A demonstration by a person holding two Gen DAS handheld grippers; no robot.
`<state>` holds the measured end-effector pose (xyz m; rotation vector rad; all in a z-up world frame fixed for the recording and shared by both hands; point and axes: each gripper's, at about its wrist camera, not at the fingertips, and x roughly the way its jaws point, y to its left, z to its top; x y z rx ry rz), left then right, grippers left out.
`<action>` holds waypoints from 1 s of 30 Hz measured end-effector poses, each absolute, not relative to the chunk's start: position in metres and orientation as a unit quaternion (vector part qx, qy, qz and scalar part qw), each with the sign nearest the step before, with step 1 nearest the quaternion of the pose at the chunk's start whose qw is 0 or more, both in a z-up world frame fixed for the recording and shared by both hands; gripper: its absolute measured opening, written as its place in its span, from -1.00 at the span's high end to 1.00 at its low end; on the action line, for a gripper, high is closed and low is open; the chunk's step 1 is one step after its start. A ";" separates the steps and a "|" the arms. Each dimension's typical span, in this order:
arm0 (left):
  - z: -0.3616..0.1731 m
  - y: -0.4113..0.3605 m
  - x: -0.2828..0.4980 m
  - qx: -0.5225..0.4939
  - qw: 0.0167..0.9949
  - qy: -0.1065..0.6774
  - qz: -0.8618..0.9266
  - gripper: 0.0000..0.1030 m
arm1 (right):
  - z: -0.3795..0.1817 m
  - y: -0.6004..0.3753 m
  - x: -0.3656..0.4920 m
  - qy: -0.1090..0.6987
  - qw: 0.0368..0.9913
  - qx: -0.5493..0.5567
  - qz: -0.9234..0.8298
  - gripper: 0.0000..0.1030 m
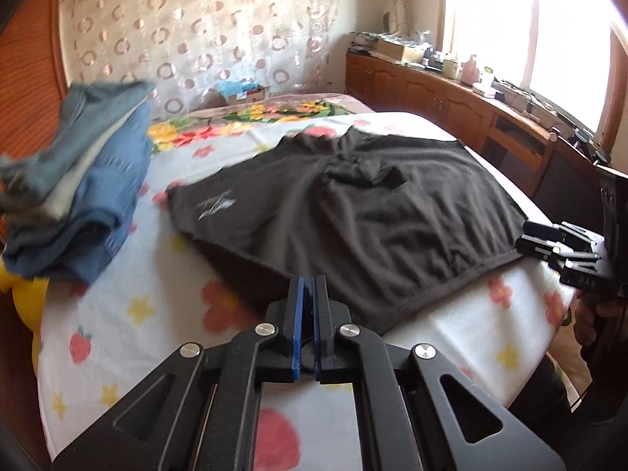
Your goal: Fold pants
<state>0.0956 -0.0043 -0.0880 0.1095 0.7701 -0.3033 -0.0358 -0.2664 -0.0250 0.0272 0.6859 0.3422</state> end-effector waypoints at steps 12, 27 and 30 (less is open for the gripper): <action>-0.056 -0.080 0.124 0.085 0.906 0.357 -0.212 0.91 | -0.025 -0.283 -0.045 0.326 0.931 0.025 0.163 -0.19; -0.032 -0.156 0.141 0.121 0.889 0.344 -0.277 0.91 | -0.024 -0.287 -0.051 0.317 0.935 0.028 0.154 -0.19; -0.033 -0.156 0.140 0.130 0.892 0.343 -0.264 0.90 | -0.022 -0.285 -0.051 0.317 0.935 0.028 0.157 -0.19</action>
